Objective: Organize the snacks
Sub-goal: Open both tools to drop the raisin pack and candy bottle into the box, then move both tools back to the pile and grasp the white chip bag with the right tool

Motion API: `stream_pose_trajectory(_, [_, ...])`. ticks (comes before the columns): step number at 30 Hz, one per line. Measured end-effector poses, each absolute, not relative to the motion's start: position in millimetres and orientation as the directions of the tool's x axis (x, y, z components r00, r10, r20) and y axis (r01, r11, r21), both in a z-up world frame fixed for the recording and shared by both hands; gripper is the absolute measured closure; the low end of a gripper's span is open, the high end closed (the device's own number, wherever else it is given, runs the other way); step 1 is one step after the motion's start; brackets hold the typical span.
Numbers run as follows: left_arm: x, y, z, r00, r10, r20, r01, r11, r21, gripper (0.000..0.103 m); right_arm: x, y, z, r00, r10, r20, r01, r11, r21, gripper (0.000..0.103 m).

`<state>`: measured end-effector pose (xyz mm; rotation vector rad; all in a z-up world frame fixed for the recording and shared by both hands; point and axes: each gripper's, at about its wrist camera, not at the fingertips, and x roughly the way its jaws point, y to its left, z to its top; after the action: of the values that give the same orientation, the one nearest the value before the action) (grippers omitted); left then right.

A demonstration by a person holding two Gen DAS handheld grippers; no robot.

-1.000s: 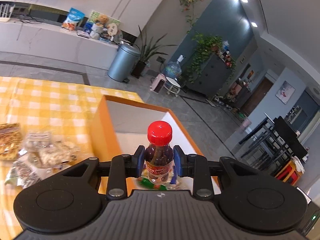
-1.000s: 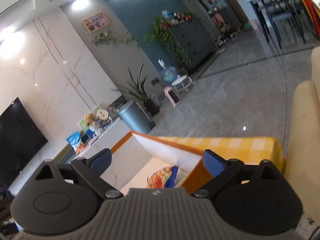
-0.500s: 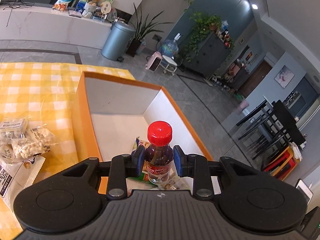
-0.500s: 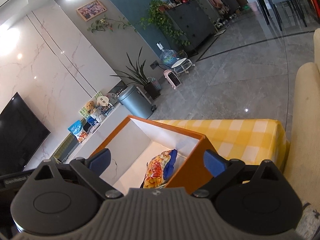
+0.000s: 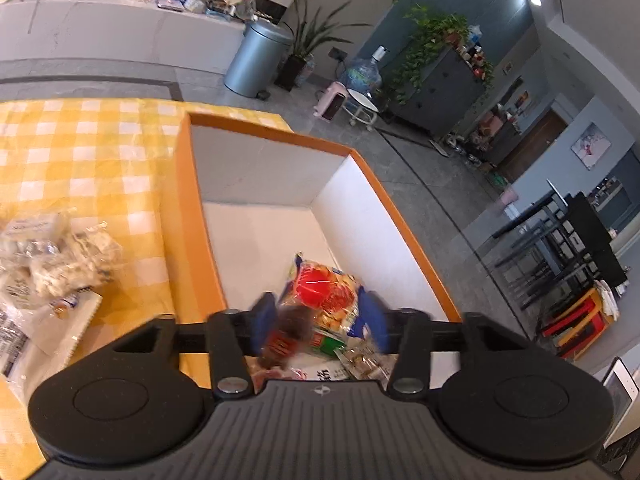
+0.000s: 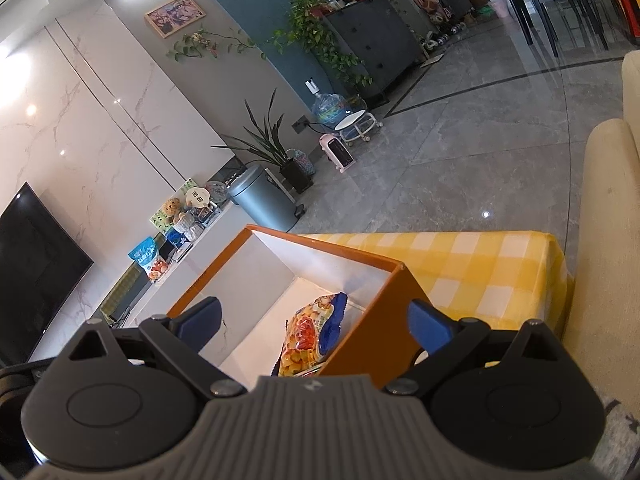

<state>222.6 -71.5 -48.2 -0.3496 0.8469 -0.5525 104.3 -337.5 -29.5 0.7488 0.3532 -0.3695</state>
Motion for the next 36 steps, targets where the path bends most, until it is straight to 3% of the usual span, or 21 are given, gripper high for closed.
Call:
stream_pose_trajectory(16, [196.5,-33.3,-14.4,0.670,-0.470,-0.575,0.239,0.870,-0.432,0.035,104.4,-331.6,-25.3,0.882,-0.196,-0.427,0.430,0.707,0.562,0.006])
stream_pose_trajectory(31, [153.6,-2.2,19.8,0.762,-0.261,-0.593,0.144,0.961,-0.238,0.035,99.9,-290.4,-10.2,0.943,-0.143,-0.299,0.275,0.841,0.466,0.006])
stream_pose_trajectory(36, [140.3,18.8,25.5,0.759,-0.239,-0.605,0.112,0.964,-0.241,0.035,95.2,-276.2,-6.2,0.962,-0.108,-0.251,0.214,0.867,0.450,0.005])
